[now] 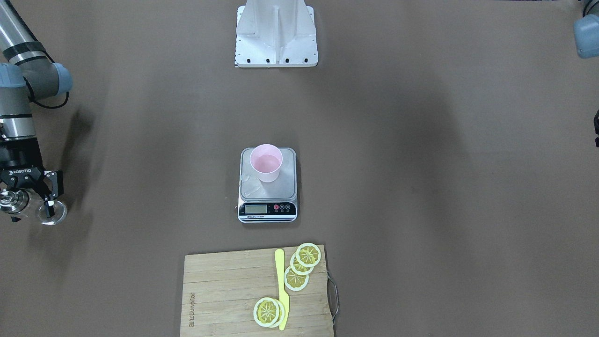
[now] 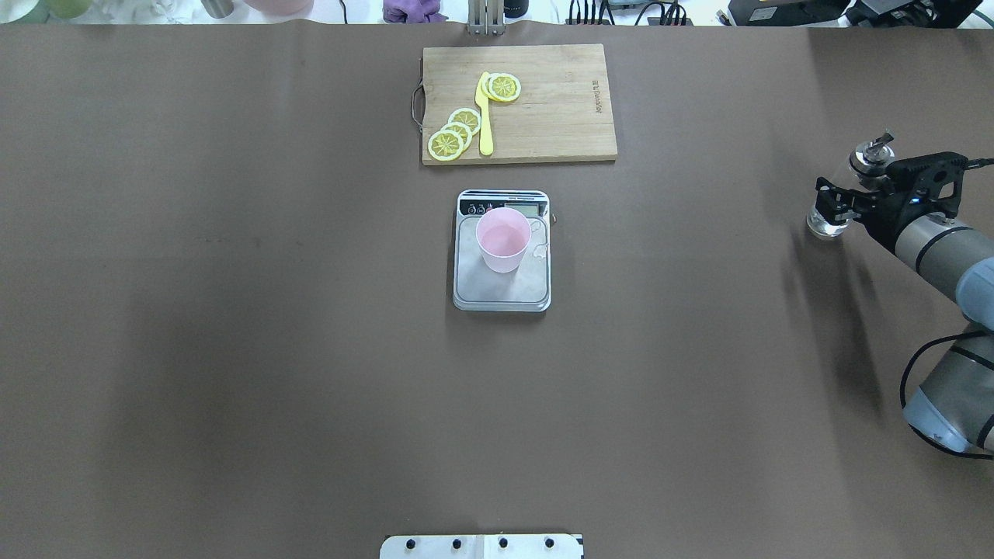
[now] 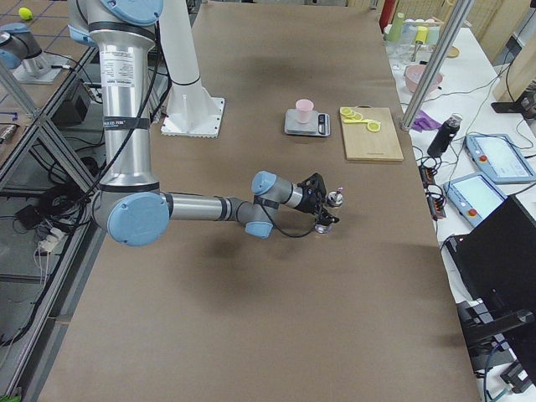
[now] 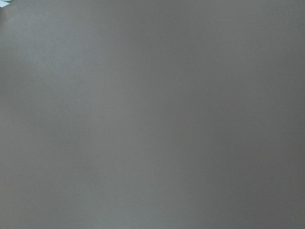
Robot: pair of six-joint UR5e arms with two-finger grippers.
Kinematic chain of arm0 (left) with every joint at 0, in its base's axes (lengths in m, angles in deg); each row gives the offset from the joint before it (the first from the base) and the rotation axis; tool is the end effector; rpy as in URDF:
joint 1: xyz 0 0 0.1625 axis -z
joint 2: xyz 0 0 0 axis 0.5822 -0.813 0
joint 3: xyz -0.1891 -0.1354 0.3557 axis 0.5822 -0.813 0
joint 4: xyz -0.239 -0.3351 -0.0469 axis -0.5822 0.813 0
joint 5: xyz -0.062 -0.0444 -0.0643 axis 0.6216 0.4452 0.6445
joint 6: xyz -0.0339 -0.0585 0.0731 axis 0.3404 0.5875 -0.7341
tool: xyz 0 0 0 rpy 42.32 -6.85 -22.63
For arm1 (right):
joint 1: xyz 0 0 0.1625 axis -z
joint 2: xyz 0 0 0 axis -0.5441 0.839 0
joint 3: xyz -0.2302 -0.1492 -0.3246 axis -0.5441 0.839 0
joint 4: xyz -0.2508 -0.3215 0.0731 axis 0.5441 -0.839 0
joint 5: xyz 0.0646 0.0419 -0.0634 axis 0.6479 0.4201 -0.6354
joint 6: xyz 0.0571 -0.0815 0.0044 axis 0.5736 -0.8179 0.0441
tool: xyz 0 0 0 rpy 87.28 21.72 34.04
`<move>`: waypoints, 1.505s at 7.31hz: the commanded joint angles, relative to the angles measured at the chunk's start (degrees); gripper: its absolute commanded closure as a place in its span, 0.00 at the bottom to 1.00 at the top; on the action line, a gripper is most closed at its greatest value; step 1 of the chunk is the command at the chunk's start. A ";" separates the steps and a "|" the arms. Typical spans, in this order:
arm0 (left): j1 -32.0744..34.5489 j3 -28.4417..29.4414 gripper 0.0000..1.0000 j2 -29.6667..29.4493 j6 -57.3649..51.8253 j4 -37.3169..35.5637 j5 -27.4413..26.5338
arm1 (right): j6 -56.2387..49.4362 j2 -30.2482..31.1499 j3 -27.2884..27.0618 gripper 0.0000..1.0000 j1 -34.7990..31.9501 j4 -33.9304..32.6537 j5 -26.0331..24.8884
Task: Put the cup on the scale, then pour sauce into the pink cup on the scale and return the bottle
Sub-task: 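Lower the sauce bottle onto the table and open the right gripper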
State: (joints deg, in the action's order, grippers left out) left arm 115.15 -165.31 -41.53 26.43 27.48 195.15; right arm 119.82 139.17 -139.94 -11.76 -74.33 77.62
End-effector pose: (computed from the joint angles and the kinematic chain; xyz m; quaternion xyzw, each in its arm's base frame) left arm 0.0194 -0.5536 0.5070 0.0989 0.2764 0.1370 0.9461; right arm -0.2556 -0.4784 0.6011 0.4591 -0.3178 0.0917 0.8245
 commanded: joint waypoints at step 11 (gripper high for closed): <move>-0.09 0.28 0.01 0.09 0.26 -0.03 0.00 | 2.96 26.34 -27.33 0.00 -3.86 -0.57 16.93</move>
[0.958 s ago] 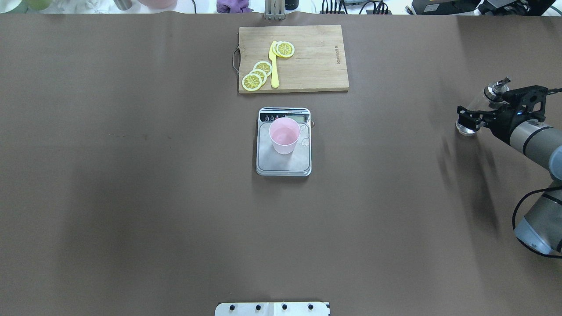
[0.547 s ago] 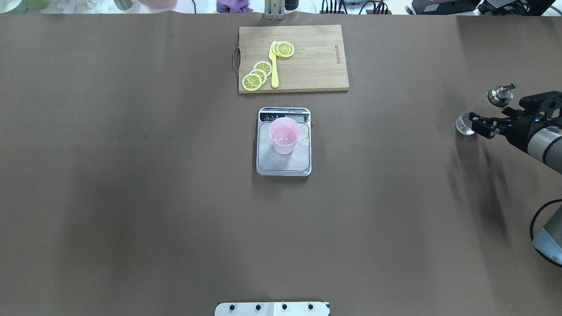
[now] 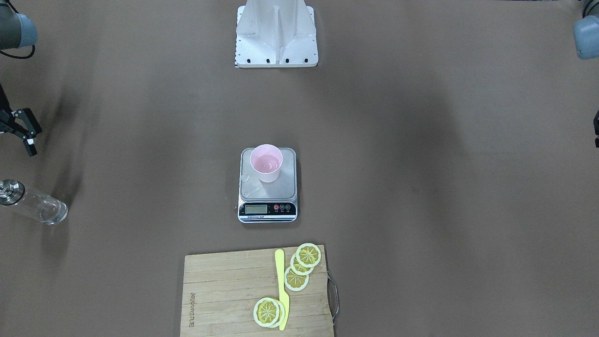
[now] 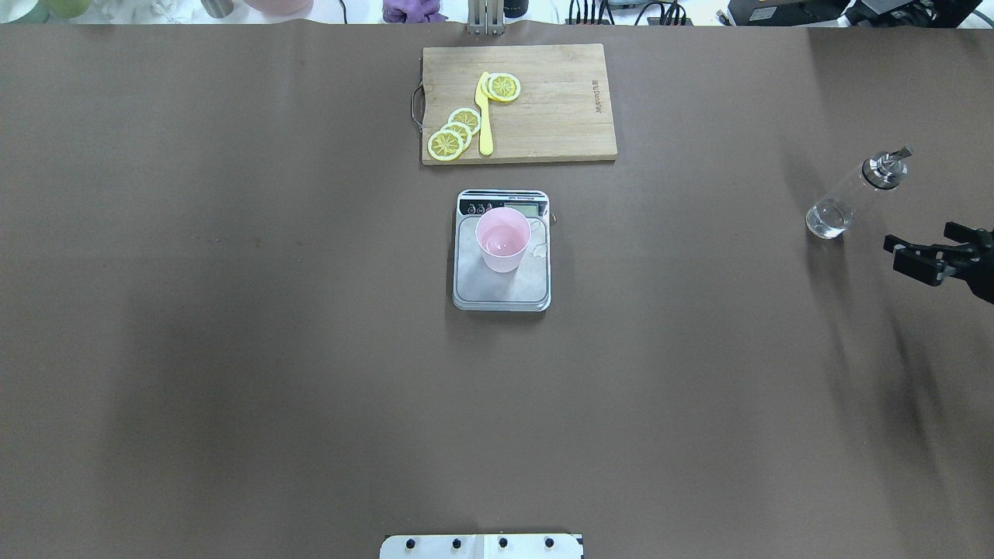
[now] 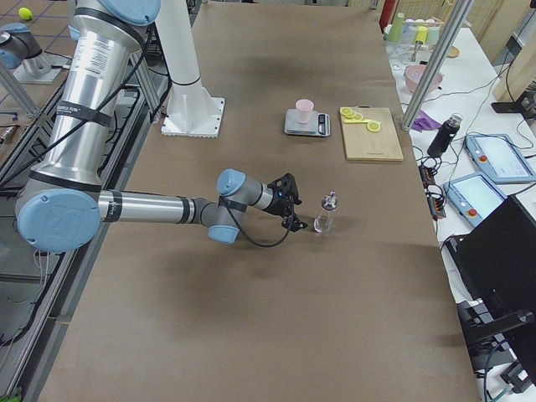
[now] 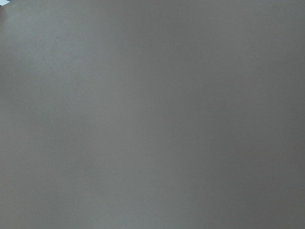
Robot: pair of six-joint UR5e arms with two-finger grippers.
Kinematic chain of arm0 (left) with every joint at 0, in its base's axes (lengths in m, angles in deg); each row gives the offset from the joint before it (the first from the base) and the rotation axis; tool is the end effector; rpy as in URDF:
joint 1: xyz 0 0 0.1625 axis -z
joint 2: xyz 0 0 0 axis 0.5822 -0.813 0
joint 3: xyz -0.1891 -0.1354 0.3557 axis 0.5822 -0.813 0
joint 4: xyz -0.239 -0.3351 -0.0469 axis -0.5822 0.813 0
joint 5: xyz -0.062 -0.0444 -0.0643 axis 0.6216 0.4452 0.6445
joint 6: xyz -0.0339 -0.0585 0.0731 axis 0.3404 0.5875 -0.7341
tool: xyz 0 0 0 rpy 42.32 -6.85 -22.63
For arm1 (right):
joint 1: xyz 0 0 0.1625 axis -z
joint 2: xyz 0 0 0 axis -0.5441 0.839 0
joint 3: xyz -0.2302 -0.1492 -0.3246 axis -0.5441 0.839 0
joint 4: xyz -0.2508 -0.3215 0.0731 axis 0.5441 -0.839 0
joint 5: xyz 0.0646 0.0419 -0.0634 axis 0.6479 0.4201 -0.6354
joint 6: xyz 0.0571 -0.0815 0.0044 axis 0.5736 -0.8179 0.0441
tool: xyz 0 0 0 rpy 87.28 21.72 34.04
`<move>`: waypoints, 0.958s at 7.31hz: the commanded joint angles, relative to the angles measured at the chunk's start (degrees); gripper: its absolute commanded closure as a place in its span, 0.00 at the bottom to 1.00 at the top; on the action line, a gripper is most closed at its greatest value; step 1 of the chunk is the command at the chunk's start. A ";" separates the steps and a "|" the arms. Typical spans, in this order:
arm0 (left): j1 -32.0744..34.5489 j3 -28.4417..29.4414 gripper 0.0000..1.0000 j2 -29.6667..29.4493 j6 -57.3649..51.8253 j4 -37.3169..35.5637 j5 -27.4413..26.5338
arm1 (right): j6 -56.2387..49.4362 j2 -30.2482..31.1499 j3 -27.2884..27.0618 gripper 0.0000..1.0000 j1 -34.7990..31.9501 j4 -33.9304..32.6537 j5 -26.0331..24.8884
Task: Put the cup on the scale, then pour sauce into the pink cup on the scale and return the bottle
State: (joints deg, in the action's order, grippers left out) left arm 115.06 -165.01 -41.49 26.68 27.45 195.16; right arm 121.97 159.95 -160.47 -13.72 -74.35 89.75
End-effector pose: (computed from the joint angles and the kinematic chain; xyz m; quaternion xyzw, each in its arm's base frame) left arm 0.0203 -0.5537 0.5100 0.0950 0.2766 0.1349 0.9467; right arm -0.1527 -0.3650 0.5788 0.3968 -0.3811 0.0636 0.8326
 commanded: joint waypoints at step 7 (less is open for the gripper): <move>0.26 0.42 0.01 -0.56 0.01 0.09 0.00 | -17.12 -24.22 -1.97 0.00 -44.79 -48.10 53.78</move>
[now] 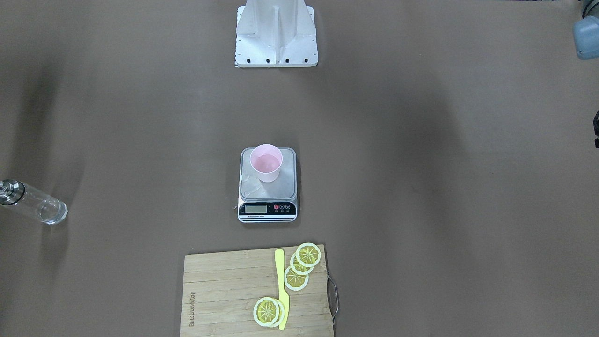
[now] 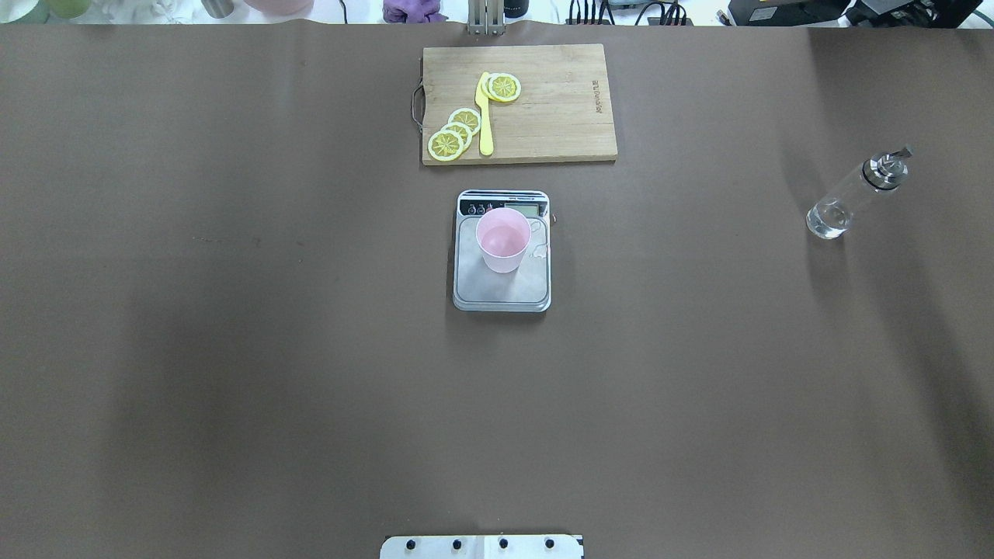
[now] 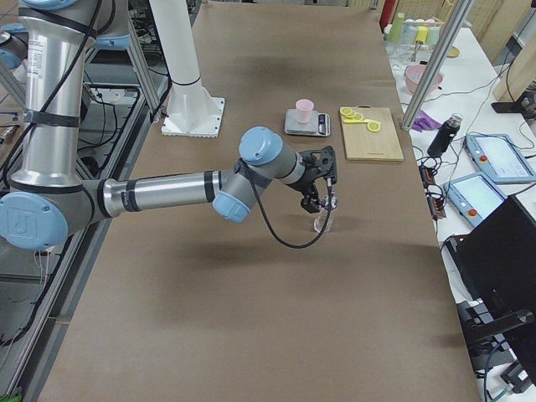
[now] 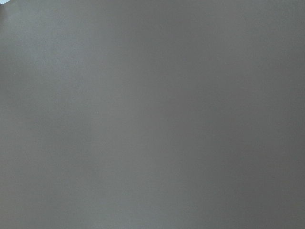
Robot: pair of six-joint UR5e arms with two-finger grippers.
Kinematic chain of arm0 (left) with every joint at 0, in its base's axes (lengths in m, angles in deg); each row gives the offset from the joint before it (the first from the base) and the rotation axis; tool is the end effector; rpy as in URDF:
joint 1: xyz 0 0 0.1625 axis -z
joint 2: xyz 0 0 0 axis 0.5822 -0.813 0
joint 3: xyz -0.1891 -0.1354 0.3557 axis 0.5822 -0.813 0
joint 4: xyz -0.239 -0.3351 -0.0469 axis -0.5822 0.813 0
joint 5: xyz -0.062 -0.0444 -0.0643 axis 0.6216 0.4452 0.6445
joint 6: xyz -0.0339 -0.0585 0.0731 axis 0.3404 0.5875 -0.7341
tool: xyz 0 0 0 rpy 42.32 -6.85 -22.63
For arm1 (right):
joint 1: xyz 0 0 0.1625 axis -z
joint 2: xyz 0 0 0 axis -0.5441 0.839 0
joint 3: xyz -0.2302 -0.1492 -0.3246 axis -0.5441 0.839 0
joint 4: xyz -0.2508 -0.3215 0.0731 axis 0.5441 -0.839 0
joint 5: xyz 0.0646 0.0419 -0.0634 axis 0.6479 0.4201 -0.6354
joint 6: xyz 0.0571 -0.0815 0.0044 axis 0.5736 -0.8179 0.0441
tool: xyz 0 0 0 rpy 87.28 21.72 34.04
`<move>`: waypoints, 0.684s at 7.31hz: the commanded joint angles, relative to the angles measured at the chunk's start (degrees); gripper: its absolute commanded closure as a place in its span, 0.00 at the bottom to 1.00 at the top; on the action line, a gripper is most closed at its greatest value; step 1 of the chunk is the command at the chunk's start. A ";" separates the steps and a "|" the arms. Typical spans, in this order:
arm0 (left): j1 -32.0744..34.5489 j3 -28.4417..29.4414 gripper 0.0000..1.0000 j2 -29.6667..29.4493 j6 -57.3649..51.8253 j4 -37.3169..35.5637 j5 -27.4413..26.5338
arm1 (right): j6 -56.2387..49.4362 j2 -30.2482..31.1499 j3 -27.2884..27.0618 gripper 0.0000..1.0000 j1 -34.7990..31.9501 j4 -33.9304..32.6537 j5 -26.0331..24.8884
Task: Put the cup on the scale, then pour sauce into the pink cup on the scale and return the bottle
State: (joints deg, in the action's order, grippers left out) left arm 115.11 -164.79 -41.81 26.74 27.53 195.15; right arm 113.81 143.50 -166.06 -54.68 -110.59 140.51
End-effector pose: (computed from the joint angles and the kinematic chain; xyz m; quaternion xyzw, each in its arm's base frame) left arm 0.0202 -0.5560 0.5086 0.0965 0.2766 0.1344 0.9466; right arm 0.0406 -0.4729 0.4683 0.2416 -0.4848 0.1087 0.8335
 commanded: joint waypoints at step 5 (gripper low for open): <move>18.45 11.67 0.01 -1.57 -7.73 0.19 11.82 | -34.47 -13.36 18.77 0.00 -5.00 -38.13 -1.85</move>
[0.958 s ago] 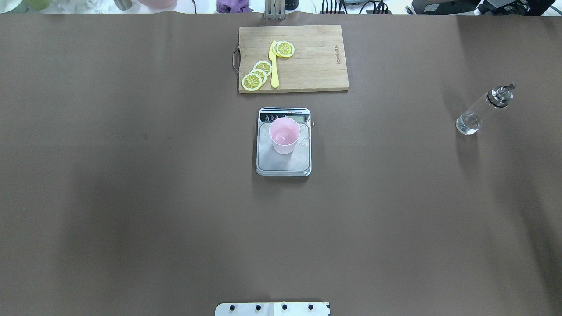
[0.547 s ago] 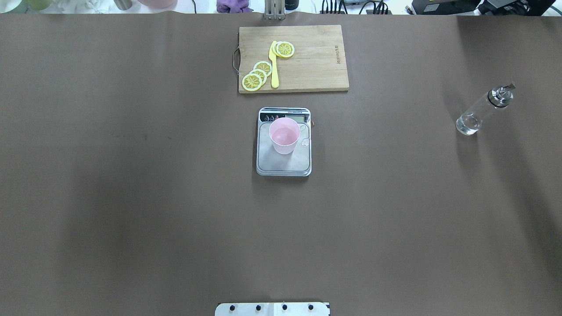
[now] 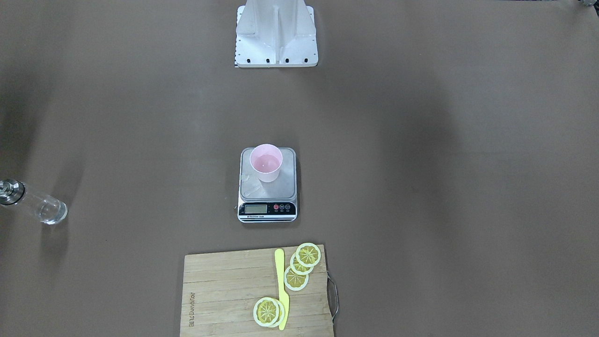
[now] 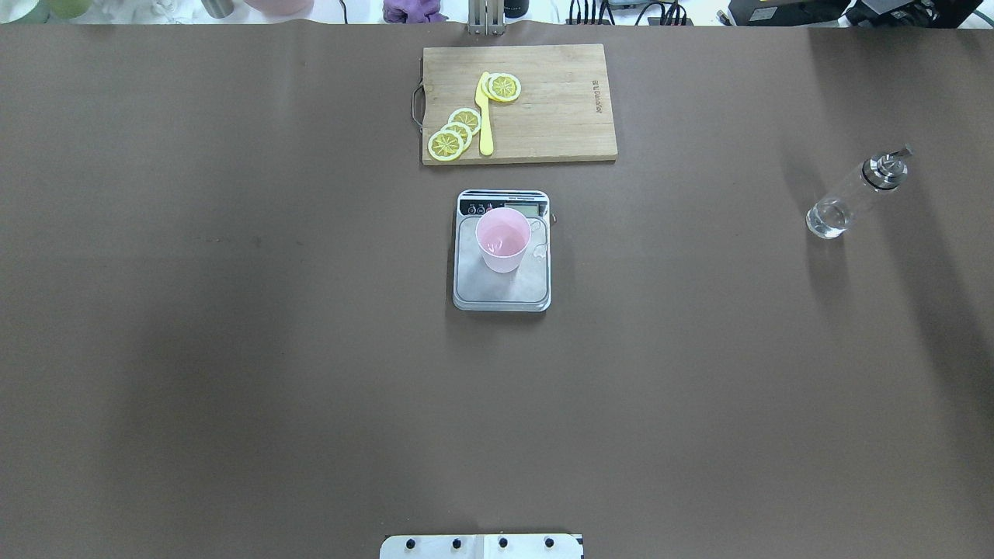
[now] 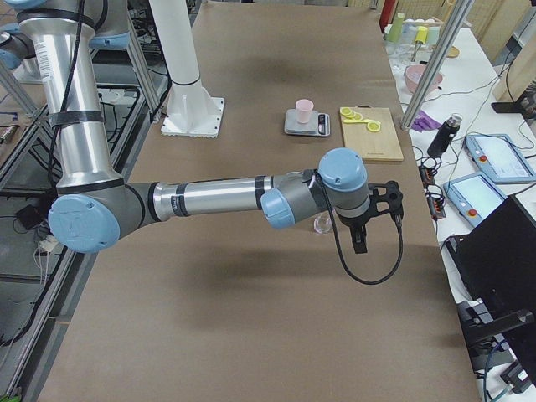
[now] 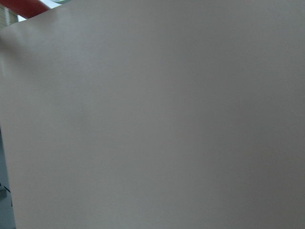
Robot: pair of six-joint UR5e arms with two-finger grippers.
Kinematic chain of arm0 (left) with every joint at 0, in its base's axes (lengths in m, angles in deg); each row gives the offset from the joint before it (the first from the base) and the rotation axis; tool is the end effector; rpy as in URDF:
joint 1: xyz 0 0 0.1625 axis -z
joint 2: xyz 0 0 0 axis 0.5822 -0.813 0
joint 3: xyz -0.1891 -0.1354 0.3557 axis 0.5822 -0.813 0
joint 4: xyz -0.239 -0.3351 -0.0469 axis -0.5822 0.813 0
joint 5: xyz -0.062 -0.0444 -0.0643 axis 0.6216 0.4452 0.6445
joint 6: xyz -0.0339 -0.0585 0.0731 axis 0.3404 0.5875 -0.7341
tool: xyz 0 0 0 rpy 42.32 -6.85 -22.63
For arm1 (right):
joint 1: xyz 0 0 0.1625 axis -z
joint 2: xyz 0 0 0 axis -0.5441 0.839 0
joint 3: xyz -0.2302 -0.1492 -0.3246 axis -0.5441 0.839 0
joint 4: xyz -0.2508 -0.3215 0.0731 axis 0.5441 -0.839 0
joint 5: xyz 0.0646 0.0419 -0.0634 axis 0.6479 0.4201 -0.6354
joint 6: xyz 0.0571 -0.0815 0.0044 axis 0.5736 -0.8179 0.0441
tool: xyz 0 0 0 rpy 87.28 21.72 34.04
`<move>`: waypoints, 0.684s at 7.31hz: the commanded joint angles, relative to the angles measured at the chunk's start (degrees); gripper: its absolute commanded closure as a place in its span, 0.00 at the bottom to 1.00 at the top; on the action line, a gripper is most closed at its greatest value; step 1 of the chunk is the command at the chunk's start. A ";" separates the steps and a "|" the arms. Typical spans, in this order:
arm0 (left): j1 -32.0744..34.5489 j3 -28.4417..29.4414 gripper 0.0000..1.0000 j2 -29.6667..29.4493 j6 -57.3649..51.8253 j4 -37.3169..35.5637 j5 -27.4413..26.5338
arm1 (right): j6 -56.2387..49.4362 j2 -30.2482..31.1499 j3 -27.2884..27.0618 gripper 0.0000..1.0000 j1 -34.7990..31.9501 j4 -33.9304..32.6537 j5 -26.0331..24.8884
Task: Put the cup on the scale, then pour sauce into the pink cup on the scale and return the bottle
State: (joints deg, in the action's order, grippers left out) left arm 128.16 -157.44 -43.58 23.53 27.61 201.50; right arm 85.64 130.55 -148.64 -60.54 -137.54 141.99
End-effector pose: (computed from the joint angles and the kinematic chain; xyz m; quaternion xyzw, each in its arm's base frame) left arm -0.0976 -0.5636 0.5478 0.0910 0.3172 0.0434 0.9430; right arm 0.0933 -0.5694 0.5572 0.1312 -0.4183 0.0569 0.8970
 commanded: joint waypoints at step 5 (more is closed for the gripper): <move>7.38 6.91 0.01 6.88 -5.37 3.00 5.69 | -15.51 5.09 -11.65 0.00 1.04 -37.76 -8.38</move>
State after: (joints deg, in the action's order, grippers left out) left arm 135.49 -150.85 -37.31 16.31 30.32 207.13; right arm 70.33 132.13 -157.65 -59.55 -173.51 133.26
